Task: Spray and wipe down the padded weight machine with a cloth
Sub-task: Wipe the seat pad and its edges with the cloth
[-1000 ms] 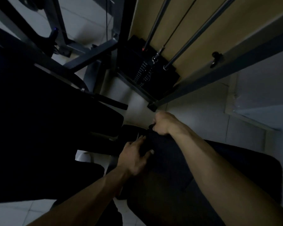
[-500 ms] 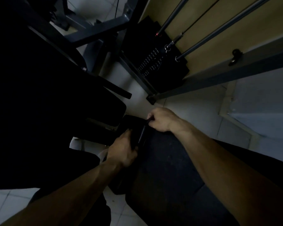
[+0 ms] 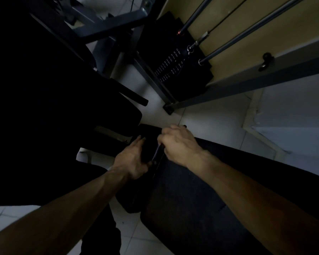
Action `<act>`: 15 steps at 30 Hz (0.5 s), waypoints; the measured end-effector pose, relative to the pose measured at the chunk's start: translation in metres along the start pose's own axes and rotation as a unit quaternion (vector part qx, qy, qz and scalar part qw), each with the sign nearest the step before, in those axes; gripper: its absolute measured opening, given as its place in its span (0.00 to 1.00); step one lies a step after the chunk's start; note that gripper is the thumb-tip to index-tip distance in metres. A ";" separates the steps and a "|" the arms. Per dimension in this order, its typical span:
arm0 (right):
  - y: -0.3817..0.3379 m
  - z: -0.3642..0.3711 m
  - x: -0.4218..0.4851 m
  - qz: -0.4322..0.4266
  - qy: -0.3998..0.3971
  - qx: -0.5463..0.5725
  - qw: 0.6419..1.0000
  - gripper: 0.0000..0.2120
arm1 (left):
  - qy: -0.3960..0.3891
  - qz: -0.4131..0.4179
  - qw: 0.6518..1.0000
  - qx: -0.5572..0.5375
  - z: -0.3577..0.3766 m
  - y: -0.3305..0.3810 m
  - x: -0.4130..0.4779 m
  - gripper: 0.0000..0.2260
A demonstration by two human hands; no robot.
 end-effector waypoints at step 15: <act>-0.026 0.016 -0.027 -0.072 0.019 0.040 0.996 0.12 | 0.019 -0.014 1.000 -0.013 0.010 -0.005 -0.006 0.42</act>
Point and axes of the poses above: each hand's wrist, its own x-axis towards the middle knuckle, its own z-axis out of the palm, y = z × x, the point moved 2 cm from there along x, towards the middle knuckle, and after that the axes turned 8 degrees about -z, right-handed, at the moved point
